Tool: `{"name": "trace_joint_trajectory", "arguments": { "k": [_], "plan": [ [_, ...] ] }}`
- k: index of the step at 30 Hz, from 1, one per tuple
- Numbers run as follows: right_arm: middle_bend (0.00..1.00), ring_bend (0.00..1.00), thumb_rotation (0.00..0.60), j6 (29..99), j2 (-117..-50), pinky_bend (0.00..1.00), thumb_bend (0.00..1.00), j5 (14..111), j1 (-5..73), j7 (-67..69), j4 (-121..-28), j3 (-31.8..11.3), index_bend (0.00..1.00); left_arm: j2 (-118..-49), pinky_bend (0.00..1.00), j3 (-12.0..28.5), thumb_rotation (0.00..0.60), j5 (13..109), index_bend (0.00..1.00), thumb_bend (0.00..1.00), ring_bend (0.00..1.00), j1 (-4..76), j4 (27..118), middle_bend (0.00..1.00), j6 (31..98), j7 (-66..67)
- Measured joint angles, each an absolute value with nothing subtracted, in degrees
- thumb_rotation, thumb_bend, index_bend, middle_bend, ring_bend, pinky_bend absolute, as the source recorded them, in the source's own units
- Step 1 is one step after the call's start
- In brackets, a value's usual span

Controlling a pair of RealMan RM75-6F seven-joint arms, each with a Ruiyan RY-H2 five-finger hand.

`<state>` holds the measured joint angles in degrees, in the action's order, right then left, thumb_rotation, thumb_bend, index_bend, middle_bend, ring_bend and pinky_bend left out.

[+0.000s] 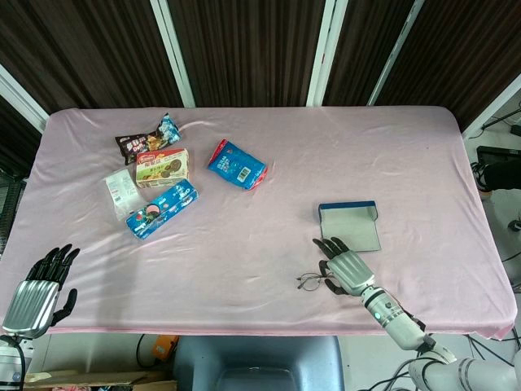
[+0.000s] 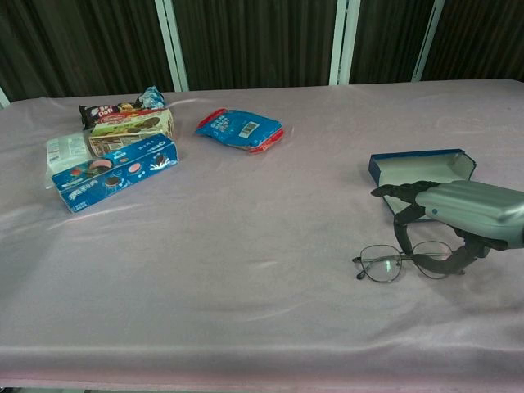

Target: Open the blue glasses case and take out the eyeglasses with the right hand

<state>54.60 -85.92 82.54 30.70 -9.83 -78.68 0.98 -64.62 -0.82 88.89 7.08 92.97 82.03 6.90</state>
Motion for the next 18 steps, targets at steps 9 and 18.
{"name": "trace_joint_trajectory", "arguments": {
  "k": [9, 18],
  "plan": [
    [0.03, 0.0, 0.6, 54.67, -86.88, 0.0, 0.55, 82.52, 30.63, -9.91, -78.07, 0.92, 0.71, -64.52, 0.17, -0.78, 0.6, 88.84, 0.0, 0.48, 0.03, 7.14, 92.91, 0.03, 81.91, 6.48],
    [0.05, 0.0, 0.6, 55.14, -86.93, 0.0, 0.59, 82.64, 30.61, -10.29, -78.82, 0.66, 0.74, -64.38, 0.17, -0.75, 0.6, 88.96, 0.0, 0.48, 0.03, 7.07, 92.87, 0.03, 82.14, 6.01]
  ]
}}
